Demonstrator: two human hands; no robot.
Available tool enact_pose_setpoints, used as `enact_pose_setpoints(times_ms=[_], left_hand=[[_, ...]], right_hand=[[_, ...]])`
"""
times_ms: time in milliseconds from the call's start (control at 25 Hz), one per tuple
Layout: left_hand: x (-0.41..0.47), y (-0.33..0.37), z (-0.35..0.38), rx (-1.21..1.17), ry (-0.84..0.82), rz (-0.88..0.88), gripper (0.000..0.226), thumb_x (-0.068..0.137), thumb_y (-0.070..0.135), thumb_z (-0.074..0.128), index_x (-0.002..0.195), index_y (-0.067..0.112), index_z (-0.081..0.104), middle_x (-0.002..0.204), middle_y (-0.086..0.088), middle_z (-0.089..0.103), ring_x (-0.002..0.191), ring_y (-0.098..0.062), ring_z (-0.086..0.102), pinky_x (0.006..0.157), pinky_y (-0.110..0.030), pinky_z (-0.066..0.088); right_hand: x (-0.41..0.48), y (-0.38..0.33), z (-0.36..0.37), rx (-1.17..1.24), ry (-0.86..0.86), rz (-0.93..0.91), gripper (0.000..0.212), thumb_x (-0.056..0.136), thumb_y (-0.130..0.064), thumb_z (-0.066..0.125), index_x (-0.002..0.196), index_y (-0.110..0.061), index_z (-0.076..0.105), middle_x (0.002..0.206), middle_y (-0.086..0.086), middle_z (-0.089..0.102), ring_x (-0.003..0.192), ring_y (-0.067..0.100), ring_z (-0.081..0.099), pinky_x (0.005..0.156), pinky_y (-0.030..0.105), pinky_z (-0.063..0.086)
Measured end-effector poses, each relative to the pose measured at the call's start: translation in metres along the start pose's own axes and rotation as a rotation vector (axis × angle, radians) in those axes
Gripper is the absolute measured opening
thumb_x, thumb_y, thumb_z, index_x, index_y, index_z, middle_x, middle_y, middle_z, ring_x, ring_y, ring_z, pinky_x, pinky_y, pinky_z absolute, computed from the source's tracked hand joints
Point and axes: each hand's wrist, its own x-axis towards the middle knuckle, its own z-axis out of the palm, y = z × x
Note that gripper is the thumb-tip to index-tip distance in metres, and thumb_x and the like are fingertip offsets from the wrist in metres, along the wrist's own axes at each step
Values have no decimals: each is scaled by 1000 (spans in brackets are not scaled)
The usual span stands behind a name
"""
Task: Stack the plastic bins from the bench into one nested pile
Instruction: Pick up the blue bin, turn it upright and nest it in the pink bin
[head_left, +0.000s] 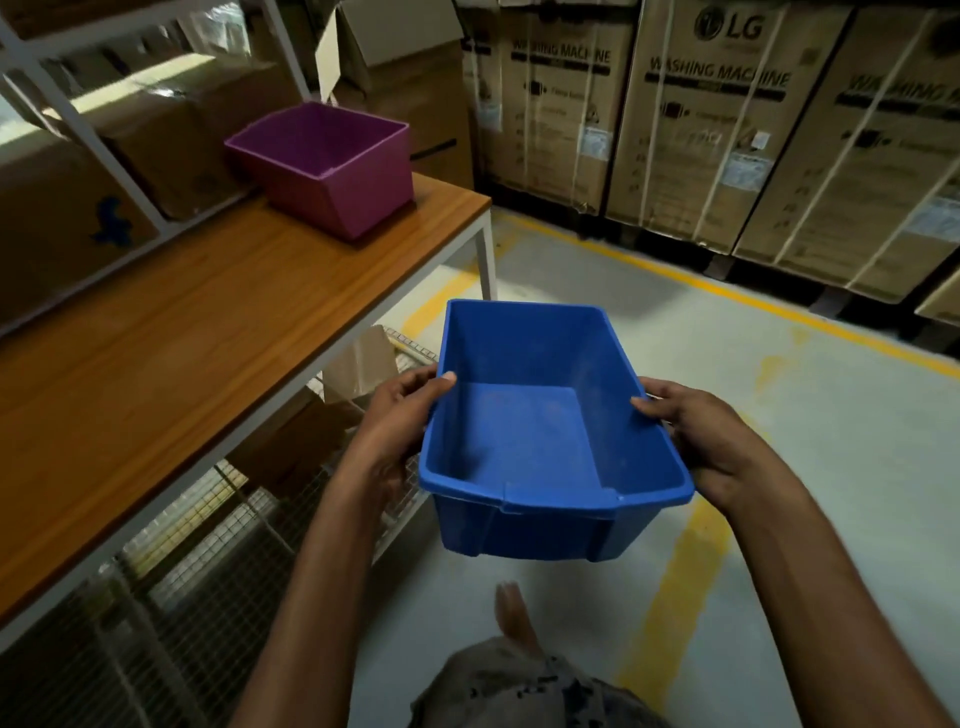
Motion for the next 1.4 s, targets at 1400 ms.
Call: enact_pose_setpoints(times_ms=[1400], left_hand=[[259,281,-37,-188,678,642,51,103,17,56,149,38,49,139,11,62,124,-8,63,94,-38,58]], right_hand=[[364,-411,245,-101,-914,-513,58,98,13,49,134,-30,64,134,-6,70,124,13,66,98,33,57]])
